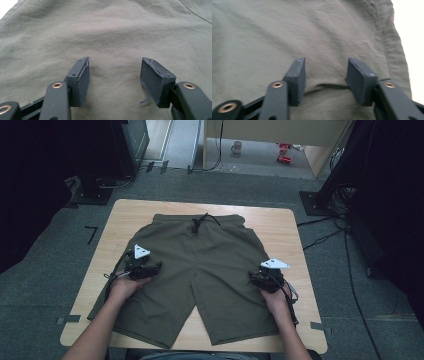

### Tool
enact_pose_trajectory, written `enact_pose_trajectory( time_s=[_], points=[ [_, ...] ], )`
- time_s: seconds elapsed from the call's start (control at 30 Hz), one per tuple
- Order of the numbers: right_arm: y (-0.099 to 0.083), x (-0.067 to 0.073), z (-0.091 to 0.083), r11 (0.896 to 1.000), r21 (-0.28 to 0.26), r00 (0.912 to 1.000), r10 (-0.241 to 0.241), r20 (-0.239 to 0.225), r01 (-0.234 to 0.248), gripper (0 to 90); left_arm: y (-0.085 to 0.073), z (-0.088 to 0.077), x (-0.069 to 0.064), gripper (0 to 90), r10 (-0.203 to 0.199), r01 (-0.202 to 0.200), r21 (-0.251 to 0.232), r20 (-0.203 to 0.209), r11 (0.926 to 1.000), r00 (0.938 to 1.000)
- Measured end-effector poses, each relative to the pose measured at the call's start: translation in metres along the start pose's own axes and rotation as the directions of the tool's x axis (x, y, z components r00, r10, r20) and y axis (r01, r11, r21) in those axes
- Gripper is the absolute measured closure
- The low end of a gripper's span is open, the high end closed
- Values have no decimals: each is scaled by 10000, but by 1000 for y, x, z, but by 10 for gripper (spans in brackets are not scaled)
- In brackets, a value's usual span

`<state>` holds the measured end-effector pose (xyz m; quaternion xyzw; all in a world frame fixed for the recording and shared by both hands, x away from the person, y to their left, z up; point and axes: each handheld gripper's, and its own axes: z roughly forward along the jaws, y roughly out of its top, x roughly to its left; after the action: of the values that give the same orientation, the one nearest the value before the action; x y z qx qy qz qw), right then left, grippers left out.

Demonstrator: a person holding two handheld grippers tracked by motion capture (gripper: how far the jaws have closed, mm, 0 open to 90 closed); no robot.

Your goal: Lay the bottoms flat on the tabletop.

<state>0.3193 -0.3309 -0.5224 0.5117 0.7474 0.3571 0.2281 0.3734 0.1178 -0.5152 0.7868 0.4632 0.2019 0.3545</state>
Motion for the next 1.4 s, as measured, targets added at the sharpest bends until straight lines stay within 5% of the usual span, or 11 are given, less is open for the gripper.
enact_pose_trajectory(
  time_s=[0.4,0.8,1.03,1.23,1.4],
  points=[
    [-2,-5,-3,9999,7,9992,-142,-386,143,418,1,-2,3,399,282,-286,121,311,9995,9991],
    [8,-14,-10,9982,-577,9984,-212,-517,182,415,11,-15,16,385,563,-564,0,484,9984,9972],
    [14,-26,-9,9987,-462,9988,-240,-432,220,417,10,-25,37,384,483,-484,7,351,9988,9982],
    [11,-41,-7,9991,-431,9992,18,-410,-35,451,7,-32,57,386,232,-231,93,-151,9997,9996],
    [14,-57,-7,9985,-347,9983,410,-414,-424,465,4,-32,73,396,144,-143,90,-183,9999,9997]
  ],
)
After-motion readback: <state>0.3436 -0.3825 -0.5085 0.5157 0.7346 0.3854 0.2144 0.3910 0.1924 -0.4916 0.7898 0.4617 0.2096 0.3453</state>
